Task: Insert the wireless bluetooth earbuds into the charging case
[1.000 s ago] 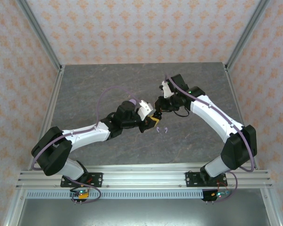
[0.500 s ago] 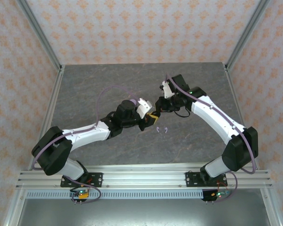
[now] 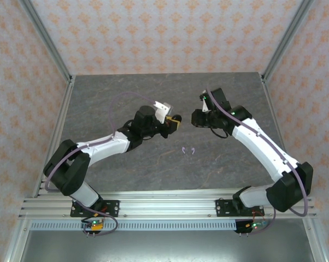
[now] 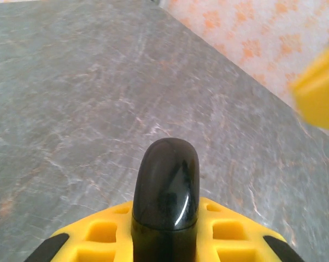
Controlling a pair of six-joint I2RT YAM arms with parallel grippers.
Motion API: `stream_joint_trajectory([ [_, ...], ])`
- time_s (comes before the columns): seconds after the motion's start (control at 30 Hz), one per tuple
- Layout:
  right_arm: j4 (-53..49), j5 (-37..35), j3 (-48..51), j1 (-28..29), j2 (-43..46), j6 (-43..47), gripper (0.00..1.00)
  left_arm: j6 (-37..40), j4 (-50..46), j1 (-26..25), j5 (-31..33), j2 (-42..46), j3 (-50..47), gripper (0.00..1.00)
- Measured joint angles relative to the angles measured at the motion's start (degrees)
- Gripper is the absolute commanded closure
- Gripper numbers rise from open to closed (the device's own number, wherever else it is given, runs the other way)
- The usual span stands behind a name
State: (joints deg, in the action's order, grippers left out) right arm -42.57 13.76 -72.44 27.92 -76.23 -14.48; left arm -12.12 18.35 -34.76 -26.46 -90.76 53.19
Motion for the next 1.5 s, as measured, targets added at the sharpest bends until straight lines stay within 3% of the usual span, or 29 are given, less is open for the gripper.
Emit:
stream_joint_trajectory([
  [0.37,2.49,-2.40,9.27,-3.34,7.23,-2.91,0.71,-8.96,-13.33,5.18,1.42,-12.76,16.59,0.82],
  [0.83,6.23,-0.66,18.43,-3.34,14.53,-5.27,0.70,-10.19,-28.74,8.59,0.17,-32.89,41.94,0.82],
  [1.5,6.64,1.27,20.50,-3.34,15.28,-6.54,0.69,-10.49,-35.71,11.39,-0.20,-47.82,56.35,0.77],
])
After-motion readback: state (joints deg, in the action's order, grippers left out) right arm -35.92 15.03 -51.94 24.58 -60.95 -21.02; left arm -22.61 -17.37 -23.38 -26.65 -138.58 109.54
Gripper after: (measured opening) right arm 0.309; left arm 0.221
